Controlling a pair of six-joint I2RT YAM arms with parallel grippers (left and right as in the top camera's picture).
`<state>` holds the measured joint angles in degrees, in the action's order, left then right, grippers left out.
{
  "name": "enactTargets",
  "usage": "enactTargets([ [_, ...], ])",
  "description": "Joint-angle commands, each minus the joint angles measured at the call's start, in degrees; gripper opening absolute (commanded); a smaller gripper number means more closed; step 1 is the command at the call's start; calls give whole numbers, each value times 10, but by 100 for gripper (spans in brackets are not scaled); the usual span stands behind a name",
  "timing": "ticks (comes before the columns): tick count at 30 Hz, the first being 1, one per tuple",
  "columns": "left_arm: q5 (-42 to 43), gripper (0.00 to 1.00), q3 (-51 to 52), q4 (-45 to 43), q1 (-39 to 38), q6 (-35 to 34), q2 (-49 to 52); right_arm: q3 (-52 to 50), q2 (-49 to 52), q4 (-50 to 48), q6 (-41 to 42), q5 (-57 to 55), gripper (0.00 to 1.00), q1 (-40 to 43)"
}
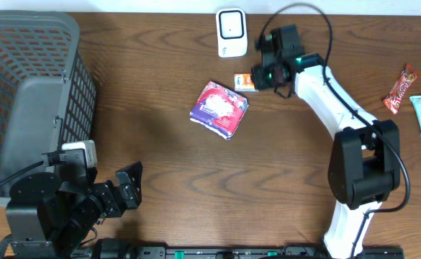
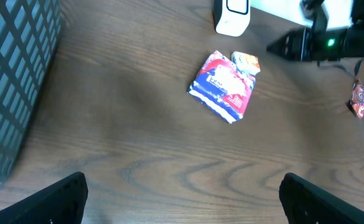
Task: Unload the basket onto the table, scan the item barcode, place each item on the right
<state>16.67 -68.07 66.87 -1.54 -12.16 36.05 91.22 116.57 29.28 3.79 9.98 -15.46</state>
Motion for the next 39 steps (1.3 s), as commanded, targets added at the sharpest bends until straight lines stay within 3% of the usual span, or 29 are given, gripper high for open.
enactTargets([
  [1,8,98,-8,0,2,1,0,5,10,-40,1,-6,28,-1],
  [8,8,98,-8,0,2,1,0,5,89,-161,4,-6,27,-13],
  [13,8,98,-8,0,2,1,0,5,123,-167,4,-6,28,-19],
  [20,8,98,-8,0,2,1,0,6,109,-58,4,-7,28,-22],
  [27,8,98,-8,0,2,1,0,6,35,151,4,-7,29,-28],
  [33,8,98,-8,0,2,1,0,6,-40,214,-23,-82,43,-29],
  [35,8,98,-8,0,2,1,0,6,-58,207,-92,-123,47,-28],
  [38,8,98,-8,0,2,1,0,6,-60,218,-196,-125,65,-27],
  [39,8,98,-8,0,2,1,0,6,-56,228,-208,-125,66,-26],
])
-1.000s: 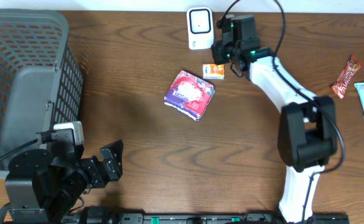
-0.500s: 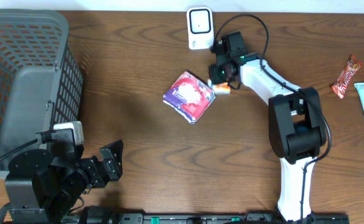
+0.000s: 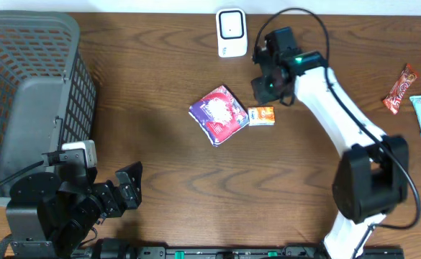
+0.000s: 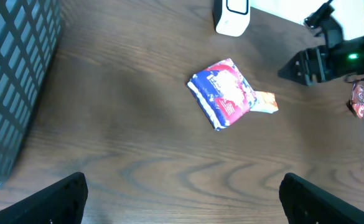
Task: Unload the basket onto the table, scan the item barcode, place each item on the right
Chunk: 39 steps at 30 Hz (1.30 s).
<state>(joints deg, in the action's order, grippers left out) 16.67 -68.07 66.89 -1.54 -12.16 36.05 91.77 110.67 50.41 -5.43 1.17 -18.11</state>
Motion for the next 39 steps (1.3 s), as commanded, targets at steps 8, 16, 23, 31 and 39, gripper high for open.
enactTargets([
  [8,8,98,-8,0,2,1,0,-8,29,105,-234,-30,65,-1],
  [16,8,98,-8,0,2,1,0,-78,29,54,-234,-64,60,-45],
  [23,8,98,-8,0,2,1,0,-167,29,-56,-238,-181,56,-88],
  [31,8,98,-8,0,2,1,0,-235,29,-189,-240,-235,54,-87],
  [39,8,98,-8,0,2,1,0,-237,29,-229,-158,-222,2,-75],
])
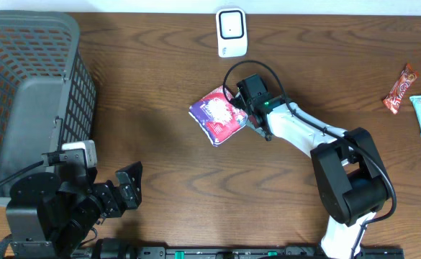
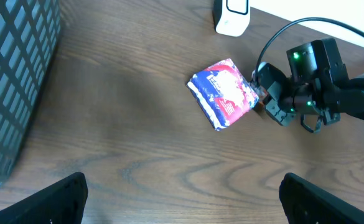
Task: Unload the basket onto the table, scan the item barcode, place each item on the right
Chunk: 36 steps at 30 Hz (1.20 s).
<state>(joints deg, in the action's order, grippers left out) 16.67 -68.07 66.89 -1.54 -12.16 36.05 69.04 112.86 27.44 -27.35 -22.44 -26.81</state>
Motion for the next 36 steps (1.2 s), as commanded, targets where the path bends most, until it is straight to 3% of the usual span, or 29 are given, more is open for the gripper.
enactTargets([
  [1,8,98,-8,0,2,1,0,-9,7,1,81,14,1,19],
  [6,8,98,-8,0,2,1,0,-8,7,9,181,80,1,73],
  [13,8,98,-8,0,2,1,0,37,6,35,286,475,1,162],
  [17,8,98,-8,0,2,1,0,72,6,-43,382,712,1,202],
  [20,8,98,-8,0,2,1,0,78,6,-169,508,804,1,216],
  [22,8,98,-8,0,2,1,0,78,6,-212,574,805,1,220],
  [25,8,98,-8,0,2,1,0,78,6,-203,589,804,1,221],
  [30,8,98,-8,0,2,1,0,76,7,-57,526,748,1,221],
  [33,8,98,-8,0,2,1,0,76,7,54,494,614,1,221],
  [36,8,98,-8,0,2,1,0,76,6,106,473,531,4,221],
])
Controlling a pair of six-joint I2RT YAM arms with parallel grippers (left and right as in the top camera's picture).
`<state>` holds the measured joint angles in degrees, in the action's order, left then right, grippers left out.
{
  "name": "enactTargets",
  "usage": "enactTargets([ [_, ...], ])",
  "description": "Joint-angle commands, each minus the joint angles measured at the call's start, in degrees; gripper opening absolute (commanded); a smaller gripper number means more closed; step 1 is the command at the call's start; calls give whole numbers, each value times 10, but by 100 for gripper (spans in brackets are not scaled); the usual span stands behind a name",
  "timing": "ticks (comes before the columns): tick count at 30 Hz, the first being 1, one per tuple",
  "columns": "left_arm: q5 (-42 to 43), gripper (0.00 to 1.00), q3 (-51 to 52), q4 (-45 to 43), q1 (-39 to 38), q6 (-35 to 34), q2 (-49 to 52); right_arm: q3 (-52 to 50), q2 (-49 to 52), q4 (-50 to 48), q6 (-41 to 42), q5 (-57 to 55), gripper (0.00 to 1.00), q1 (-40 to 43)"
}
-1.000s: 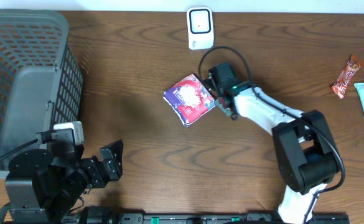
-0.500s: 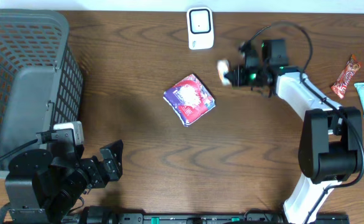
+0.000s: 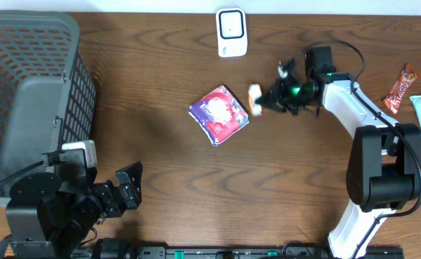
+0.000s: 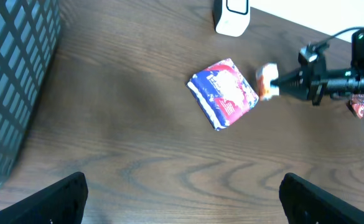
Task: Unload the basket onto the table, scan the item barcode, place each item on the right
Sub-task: 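Grasp the purple-red wipes pack with the right gripper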
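My right gripper (image 3: 265,101) points left, shut on a small orange and white packet (image 3: 255,99) held at its fingertips, just right of a red and blue packet (image 3: 219,114). The left wrist view shows the same small packet (image 4: 267,81) beside the red and blue packet (image 4: 224,93). A white scanner (image 3: 232,32) stands at the table's far edge, up and left of the held packet. My left gripper (image 4: 183,202) is open near the front left over bare wood, with nothing between its fingers (image 4: 63,199).
A grey mesh basket (image 3: 23,93) fills the left side. A red-brown snack bar (image 3: 401,88) and a pale blue packet lie at the far right. The table (image 3: 160,158) is dark wood.
My right gripper was down at the small packet against the red and blue packet's right edge. Now it points in from the right, with the small packet in it, slightly apart from the larger one.
The small packet first lay near the scanner beside my right gripper, touching the red and blue packet. Then both packets sat lower and the larger one was turned. Then my right gripper was down on the small packet, and now holds it.
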<state>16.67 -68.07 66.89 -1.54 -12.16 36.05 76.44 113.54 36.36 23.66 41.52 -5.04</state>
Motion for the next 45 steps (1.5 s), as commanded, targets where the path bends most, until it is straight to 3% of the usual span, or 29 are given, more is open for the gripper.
enactTargets([
  [1,8,98,-8,0,2,1,0,2,0,22,-42,-124,10,3],
  [2,8,98,-8,0,2,1,0,2,0,24,-42,-136,16,3],
  [3,8,98,-8,0,2,1,0,2,0,23,-42,-147,34,3],
  [4,8,98,-8,0,2,1,0,4,0,24,-42,-151,41,3],
  [6,8,98,-8,0,2,1,0,9,-1,25,-42,-151,46,3],
  [16,8,98,-8,0,2,1,0,101,-1,114,-71,-252,46,-26],
  [28,8,98,-8,0,2,1,0,104,0,110,-74,-372,36,-147],
  [30,8,98,-8,0,2,1,0,104,0,105,-74,-396,44,-170],
  [36,8,98,-8,0,2,1,0,104,0,76,-75,-399,89,-224],
  [45,8,98,-8,0,2,1,0,103,0,24,-76,-408,85,-230],
])
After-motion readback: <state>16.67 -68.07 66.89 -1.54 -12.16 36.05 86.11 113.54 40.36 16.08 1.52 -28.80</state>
